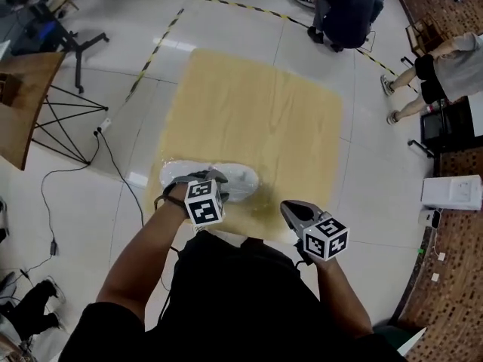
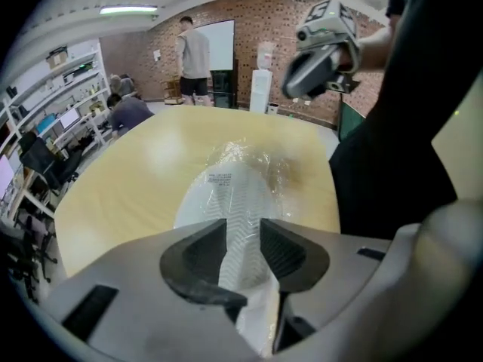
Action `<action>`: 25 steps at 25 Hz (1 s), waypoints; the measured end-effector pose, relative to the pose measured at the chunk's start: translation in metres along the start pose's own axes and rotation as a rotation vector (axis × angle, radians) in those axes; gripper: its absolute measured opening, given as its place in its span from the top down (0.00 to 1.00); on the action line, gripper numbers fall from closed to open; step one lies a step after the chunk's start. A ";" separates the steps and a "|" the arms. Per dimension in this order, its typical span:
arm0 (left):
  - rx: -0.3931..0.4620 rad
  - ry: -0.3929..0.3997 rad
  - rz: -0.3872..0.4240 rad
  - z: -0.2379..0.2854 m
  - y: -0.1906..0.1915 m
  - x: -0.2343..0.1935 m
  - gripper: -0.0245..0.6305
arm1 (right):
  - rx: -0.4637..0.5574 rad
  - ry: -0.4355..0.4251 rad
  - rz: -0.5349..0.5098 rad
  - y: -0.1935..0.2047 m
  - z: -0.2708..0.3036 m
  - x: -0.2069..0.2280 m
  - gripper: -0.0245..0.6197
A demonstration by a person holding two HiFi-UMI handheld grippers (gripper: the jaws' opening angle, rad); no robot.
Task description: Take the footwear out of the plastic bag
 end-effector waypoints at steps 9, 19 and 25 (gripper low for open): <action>0.012 0.036 0.025 -0.003 0.006 0.022 0.77 | -0.215 0.056 -0.552 0.008 0.077 0.014 0.96; 0.008 0.028 0.012 -0.006 0.008 0.021 0.78 | -0.322 0.227 -0.529 0.025 0.074 0.067 0.96; -0.007 -0.023 0.053 -0.006 0.008 0.021 0.79 | -0.214 0.094 -0.337 0.037 0.050 0.027 0.96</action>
Point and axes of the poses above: the fingertips, and each gripper's own axes: z forward along the fingers, x to its right, y out of its underside, the point moved 2 cm from there along -z, backward along the fingers, and after that the axes turned 5 degrees about z, right-handed, at the moved point
